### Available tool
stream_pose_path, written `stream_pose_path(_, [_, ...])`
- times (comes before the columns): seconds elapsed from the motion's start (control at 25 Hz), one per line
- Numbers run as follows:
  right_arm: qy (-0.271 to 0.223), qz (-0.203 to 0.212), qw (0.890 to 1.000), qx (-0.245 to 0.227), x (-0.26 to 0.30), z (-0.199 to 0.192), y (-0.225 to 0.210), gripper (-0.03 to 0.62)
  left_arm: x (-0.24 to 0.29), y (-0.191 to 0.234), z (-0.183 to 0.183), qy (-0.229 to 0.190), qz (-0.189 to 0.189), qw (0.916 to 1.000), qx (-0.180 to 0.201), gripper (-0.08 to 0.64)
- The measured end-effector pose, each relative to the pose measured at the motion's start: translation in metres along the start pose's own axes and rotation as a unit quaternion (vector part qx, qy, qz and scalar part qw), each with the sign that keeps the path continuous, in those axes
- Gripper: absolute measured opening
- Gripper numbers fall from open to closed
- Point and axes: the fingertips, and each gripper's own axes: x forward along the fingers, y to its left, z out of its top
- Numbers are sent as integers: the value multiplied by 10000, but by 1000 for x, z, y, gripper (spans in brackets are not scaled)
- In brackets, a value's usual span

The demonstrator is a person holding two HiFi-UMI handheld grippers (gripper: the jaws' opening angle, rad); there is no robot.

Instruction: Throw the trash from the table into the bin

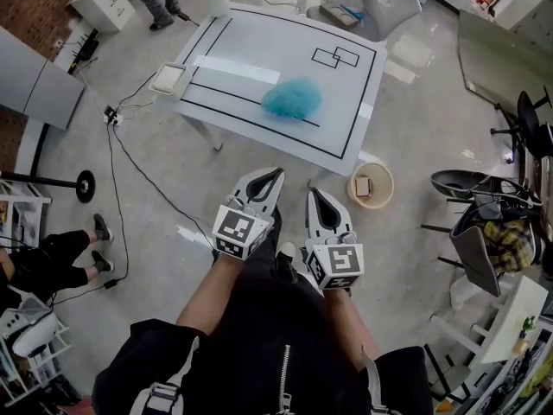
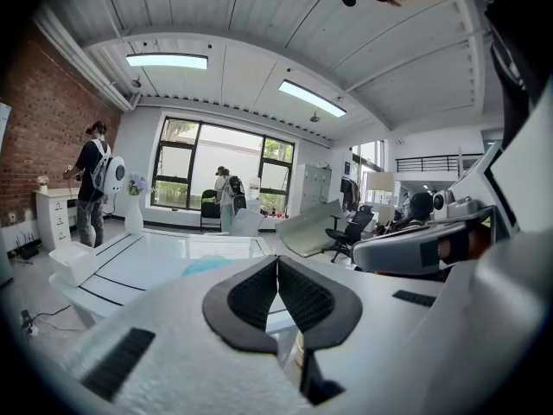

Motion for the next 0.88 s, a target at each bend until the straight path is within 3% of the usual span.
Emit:
stream_pose_path(0.4, [-129,-76,9999,-63,68,30,-20,9,47,55,18,-67,-80,9999,-2,9])
stream_pose_path(0.88, [-191,-169,9995,-208,185,89,-33,9,112,160,63,-160,-223,9996,19,9])
